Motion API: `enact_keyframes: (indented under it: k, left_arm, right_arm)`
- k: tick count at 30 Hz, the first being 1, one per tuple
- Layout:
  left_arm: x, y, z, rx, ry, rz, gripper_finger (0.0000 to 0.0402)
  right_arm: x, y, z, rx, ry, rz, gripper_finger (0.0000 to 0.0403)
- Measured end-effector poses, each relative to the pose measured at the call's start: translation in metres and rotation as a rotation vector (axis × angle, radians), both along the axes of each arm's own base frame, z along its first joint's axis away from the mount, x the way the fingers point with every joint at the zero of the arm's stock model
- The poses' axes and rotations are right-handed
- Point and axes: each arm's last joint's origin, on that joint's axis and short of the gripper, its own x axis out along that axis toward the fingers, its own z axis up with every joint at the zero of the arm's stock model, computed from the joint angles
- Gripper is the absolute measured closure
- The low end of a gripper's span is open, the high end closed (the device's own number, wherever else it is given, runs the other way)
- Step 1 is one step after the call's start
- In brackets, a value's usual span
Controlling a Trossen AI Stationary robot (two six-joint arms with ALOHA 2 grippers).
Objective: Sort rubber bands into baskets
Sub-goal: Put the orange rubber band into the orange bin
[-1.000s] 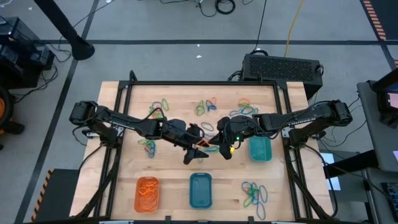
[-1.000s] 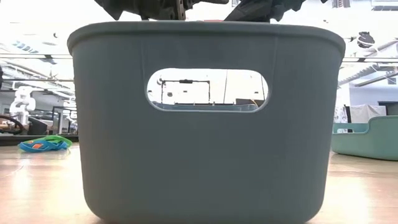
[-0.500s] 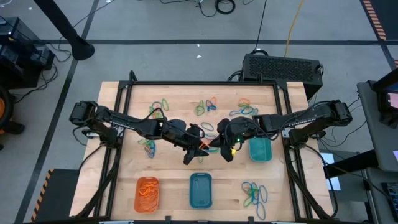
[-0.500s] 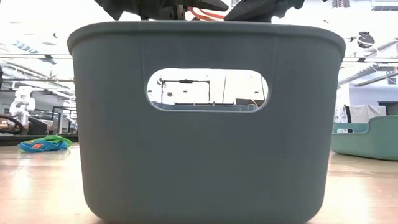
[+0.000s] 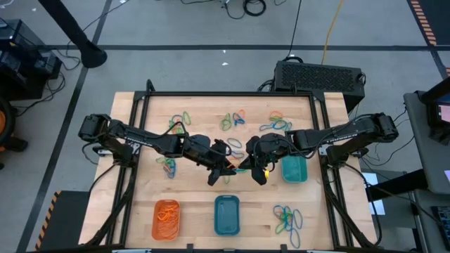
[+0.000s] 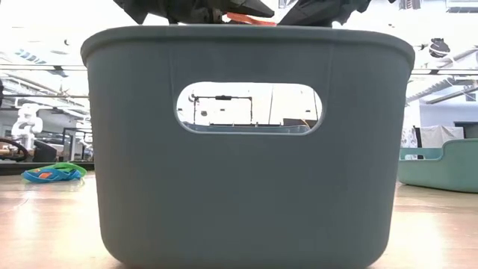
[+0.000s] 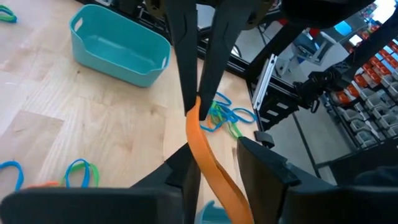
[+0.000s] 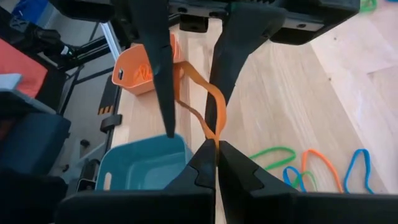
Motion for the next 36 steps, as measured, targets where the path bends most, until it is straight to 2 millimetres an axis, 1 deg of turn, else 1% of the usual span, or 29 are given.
enact_keyframes:
  k: [3,7,8,17,20,23,27,30,36]
  left_arm:
    - [0.000,0.000,0.000,0.003,0.000,0.009,0.0320]
    - [0.000,0.001,0.000,0.002,0.001,0.011,0.0382]
    - [0.000,0.001,0.000,-0.004,0.003,0.014,0.0390]
    - [0.000,0.001,0.000,-0.027,0.011,0.024,0.0397]
    - [0.000,0.001,-0.001,-0.041,0.025,0.030,0.0397]
    - [-0.002,0.001,-0.003,-0.046,0.064,0.034,0.0398]
    - [-0.004,-0.002,-0.005,-0.084,0.112,0.027,0.0398]
    - [-0.007,-0.011,-0.007,-0.110,0.143,-0.011,0.0399]
    - [-0.020,-0.032,-0.018,-0.122,0.315,-0.052,0.0399]
  right_arm:
    - [0.000,0.000,0.000,-0.008,-0.002,0.005,0.0403]
    - [0.000,0.000,0.000,-0.038,-0.010,0.025,0.0403]
    - [0.000,0.000,0.000,-0.044,-0.012,0.029,0.0403]
    - [0.001,0.000,0.001,-0.089,-0.034,0.057,0.0403]
    - [0.001,0.000,0.001,-0.087,-0.038,0.056,0.0395]
    - [0.001,0.000,0.001,-0.086,-0.038,0.056,0.0372]
    - [0.001,0.000,0.001,-0.084,-0.036,0.054,0.0331]
    - [0.001,0.000,0.001,-0.085,-0.036,0.055,0.0302]
    - [0.001,0.001,0.001,-0.085,-0.035,0.057,0.0265]
